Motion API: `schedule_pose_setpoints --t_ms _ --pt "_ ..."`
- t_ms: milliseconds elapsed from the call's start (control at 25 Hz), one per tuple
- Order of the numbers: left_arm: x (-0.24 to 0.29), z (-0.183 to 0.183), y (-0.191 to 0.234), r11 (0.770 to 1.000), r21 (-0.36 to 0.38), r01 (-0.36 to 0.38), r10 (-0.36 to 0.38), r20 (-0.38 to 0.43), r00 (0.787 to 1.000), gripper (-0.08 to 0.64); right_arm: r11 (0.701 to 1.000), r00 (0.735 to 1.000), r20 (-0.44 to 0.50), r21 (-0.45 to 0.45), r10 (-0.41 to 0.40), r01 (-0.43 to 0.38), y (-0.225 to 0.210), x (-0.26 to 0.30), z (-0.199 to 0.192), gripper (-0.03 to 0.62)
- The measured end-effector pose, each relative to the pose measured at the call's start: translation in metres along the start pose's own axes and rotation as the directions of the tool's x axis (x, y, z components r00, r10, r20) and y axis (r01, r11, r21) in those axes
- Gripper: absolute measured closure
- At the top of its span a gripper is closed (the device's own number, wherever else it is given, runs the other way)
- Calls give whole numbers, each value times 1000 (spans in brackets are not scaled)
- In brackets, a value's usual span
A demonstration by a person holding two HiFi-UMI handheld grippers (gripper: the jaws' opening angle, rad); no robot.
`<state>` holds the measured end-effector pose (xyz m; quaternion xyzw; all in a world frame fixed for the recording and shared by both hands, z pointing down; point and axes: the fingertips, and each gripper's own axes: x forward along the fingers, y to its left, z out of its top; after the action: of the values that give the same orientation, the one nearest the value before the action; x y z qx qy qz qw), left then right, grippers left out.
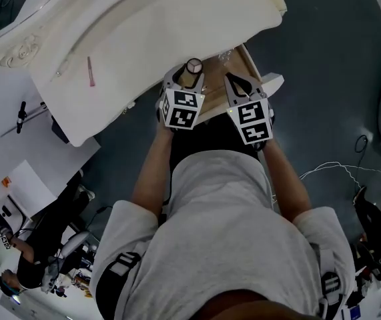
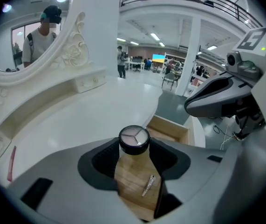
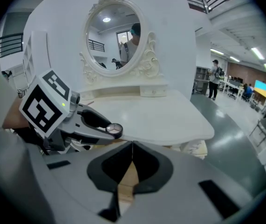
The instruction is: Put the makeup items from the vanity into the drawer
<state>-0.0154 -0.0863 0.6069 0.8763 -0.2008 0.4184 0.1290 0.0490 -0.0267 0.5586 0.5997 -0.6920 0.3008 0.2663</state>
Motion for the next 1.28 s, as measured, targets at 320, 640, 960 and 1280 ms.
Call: schedule_pose_setpoints --t_ms 320,640,960,1280 --pt "-5 -24 1 1000 -31 -2 2 -4 1000 353 999 999 -6 38 35 -35 15 23 -9 577" --pt "15 -43 -15 999 -14 46 -47 -22 999 353 997 999 -44 73 29 -26 20 41 -30 577" --pt "48 -68 -29 996 -27 84 -87 -111 990 353 994 997 -79 111 16 -7 11 52 -51 577" --pt "71 -74 -33 995 1 104 -102 -180 978 353 988 997 -81 156 -1 14 0 52 -60 577"
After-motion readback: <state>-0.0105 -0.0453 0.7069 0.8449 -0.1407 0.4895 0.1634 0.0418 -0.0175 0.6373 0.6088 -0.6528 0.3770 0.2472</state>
